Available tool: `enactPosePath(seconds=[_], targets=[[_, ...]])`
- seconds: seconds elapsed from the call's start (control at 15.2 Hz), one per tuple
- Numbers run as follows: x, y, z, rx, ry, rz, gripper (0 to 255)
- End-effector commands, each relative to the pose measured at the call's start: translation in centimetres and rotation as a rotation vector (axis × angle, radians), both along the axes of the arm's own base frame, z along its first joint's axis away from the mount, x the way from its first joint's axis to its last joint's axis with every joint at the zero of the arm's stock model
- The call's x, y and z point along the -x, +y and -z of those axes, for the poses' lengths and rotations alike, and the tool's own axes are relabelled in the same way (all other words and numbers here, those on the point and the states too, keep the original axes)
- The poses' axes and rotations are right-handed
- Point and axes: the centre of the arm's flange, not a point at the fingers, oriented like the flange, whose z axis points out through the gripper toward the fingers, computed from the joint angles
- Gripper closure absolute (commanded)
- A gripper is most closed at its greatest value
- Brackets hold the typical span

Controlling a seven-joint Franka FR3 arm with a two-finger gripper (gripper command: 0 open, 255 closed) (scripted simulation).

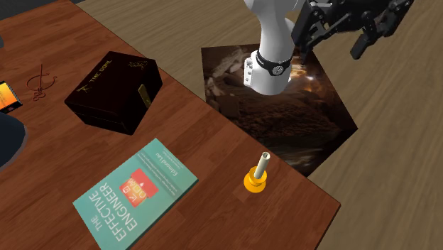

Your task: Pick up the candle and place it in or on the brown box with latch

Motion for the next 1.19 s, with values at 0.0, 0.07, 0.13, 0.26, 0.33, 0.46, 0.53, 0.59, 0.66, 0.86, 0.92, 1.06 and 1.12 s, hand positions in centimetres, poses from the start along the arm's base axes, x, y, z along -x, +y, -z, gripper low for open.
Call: enactPosePath(seconds=[0.0, 0.07, 0.13, 0.26, 0.33, 0.46, 0.53, 0.59, 0.66, 0.86, 0.92, 1.06, 1.12], targets=[[0.1, -1.3, 1.7, 0.007, -0.066, -0.015, 0], [0.0, -2.1, 2.6, 0.01, -0.096, -0.021, 0], [-0.1, -2.9, 3.4, 0.013, -0.126, -0.028, 0], [-0.3, -4.5, 5.2, 0.019, -0.186, -0.041, 0], [-0.5, -5.3, 6.1, 0.021, -0.216, -0.047, 0], [-0.9, -6.9, 7.8, 0.027, -0.276, -0.06, 0], [-1.2, -7.7, 8.7, 0.03, -0.306, -0.066, 0], [-1.5, -8.5, 9.5, 0.032, -0.336, -0.073, 0], [-1.8, -9.3, 10.3, 0.035, -0.366, -0.079, 0], [-3.0, -11.7, 12.7, 0.044, -0.457, -0.098, 0], [-3.4, -12.5, 13.5, 0.046, -0.487, -0.105, 0], [-3.7, -12.7, 14.2, 0.047, -0.494, -0.106, 0], [-4.0, -12.6, 14.6, 0.047, -0.494, -0.106, 0]])
